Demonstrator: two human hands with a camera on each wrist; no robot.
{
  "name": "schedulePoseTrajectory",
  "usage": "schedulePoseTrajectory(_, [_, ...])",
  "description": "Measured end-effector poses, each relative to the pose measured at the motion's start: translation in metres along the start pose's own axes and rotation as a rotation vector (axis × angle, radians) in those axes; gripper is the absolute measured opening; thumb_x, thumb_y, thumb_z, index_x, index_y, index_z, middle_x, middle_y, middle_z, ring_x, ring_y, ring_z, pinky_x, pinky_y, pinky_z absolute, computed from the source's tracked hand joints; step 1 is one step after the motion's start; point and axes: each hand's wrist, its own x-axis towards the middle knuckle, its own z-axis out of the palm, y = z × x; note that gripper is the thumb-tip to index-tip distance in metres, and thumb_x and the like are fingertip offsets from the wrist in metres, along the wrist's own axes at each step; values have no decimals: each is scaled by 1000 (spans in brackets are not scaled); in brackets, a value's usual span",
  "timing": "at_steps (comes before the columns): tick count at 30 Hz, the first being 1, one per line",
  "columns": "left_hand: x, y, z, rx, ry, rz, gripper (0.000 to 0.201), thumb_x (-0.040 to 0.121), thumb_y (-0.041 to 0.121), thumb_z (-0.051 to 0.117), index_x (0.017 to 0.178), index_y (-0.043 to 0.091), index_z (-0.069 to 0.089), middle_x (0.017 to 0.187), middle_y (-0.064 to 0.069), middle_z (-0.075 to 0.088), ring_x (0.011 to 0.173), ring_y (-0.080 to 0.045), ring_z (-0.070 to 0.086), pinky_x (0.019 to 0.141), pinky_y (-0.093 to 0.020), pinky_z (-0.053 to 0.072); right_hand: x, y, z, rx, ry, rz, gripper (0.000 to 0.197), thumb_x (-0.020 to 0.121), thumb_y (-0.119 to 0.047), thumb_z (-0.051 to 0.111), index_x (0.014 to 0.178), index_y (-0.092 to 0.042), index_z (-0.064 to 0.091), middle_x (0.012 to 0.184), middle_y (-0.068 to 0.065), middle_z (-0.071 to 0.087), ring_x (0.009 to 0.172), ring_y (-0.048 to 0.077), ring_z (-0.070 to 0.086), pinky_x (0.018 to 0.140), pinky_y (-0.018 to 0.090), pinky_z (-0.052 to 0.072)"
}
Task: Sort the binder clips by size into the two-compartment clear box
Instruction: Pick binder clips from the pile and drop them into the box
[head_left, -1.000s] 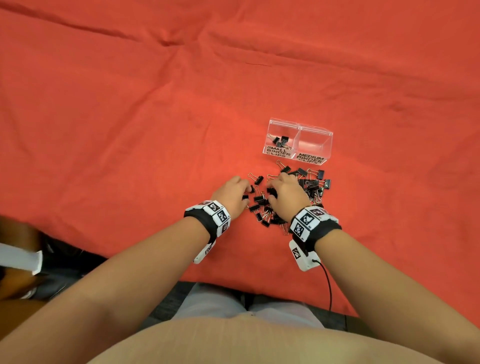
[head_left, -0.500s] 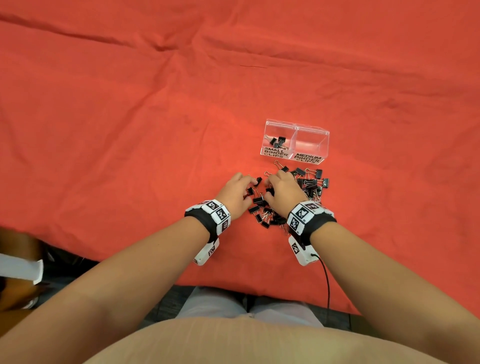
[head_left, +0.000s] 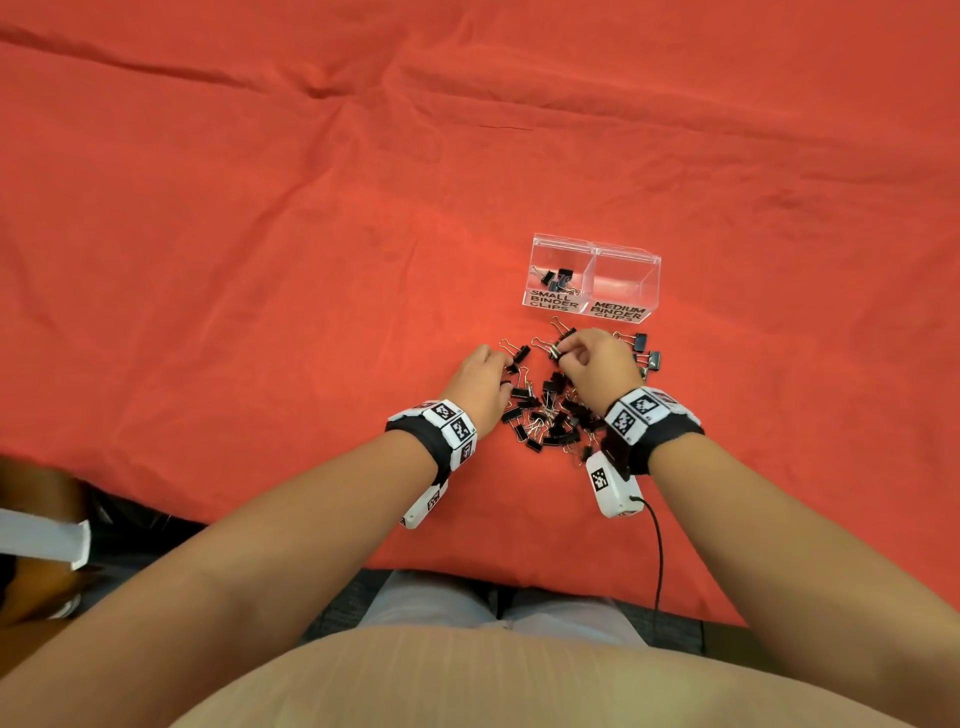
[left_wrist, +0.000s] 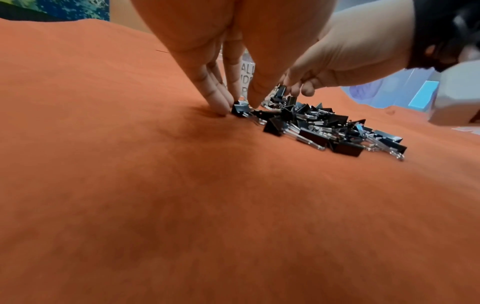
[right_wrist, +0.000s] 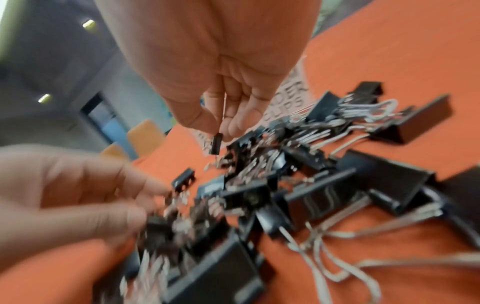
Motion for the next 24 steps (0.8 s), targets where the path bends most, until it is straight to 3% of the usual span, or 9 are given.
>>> schedulePoseTrajectory(2, [0, 1, 1, 14, -5, -9, 43, 91, 18, 58, 131, 7, 46, 123, -10, 48, 118, -26, 49, 103, -38, 41, -2, 4, -9, 120, 44, 79, 12, 87, -11, 56, 93, -14, 65, 78, -6, 57, 68, 6, 50, 58, 14, 39])
schedulePoseTrajectory(6, [4, 4, 1, 10, 8, -30, 44, 89, 17, 61, 130, 9, 45, 125, -8, 50, 119, -24, 51, 104, -37, 42, -5, 13, -19, 450, 94, 245, 24, 90, -11, 47, 94, -14, 70, 78, 4, 62, 62, 14, 51, 61, 28, 47])
schedulePoseTrajectory(9, [7, 5, 0, 16, -1, -25, 41, 90, 16, 59, 129, 12, 47, 124, -6, 51, 117, -23, 52, 104, -38, 43, -11, 9, -21, 868, 35, 380, 36, 86, 3, 31, 81, -3, 66, 84, 13, 60, 61, 17, 51, 61, 29, 49])
schedulePoseTrajectory(11, [7, 5, -1, 30, -12, -19, 36, 91, 17, 59, 126, 13, 50, 121, -6, 51, 114, -23, 53, 102, -38, 44, -16, 5, -21, 1119, -33, 425, 36, 82, 8, 23, 78, 0, 58, 80, 12, 54, 63, 19, 50, 59, 28, 48])
schedulePoseTrajectory(14, [6, 5, -1, 50, 0, -18, 29, 91, 19, 58, 118, 13, 51, 118, -6, 49, 107, -24, 54, 95, -37, 47, -22, 0, -20, 1246, -145, 429, 32, 78, 6, 22, 79, -2, 53, 77, 11, 51, 63, 22, 53, 55, 27, 51])
schedulePoseTrajectory(17, [4, 6, -2, 92, 26, 10, 23, 91, 18, 58, 112, 12, 51, 115, -6, 50, 105, -23, 51, 91, -36, 45, -22, -6, -15, 1116, -215, 404, 18, 83, 1, 34, 81, -5, 52, 79, 8, 53, 61, 19, 53, 51, 26, 47])
schedulePoseTrajectory(21, [1, 8, -4, 130, 24, 17, 16, 91, 18, 56, 105, 15, 48, 111, -2, 56, 105, -21, 46, 84, -37, 45, -23, -5, 4, 262, -170, 207, 11, 83, -22, 61, 80, -12, 57, 66, -5, 53, 53, 9, 48, 52, 21, 40])
schedulePoseTrajectory(24, [-2, 8, -7, 112, 20, 3, 21, 92, 19, 54, 112, 18, 48, 112, 0, 58, 108, -20, 45, 85, -40, 47, -26, -3, 18, -41, -143, 94, 21, 82, -25, 67, 92, -11, 56, 74, -4, 52, 63, 13, 50, 56, 23, 37])
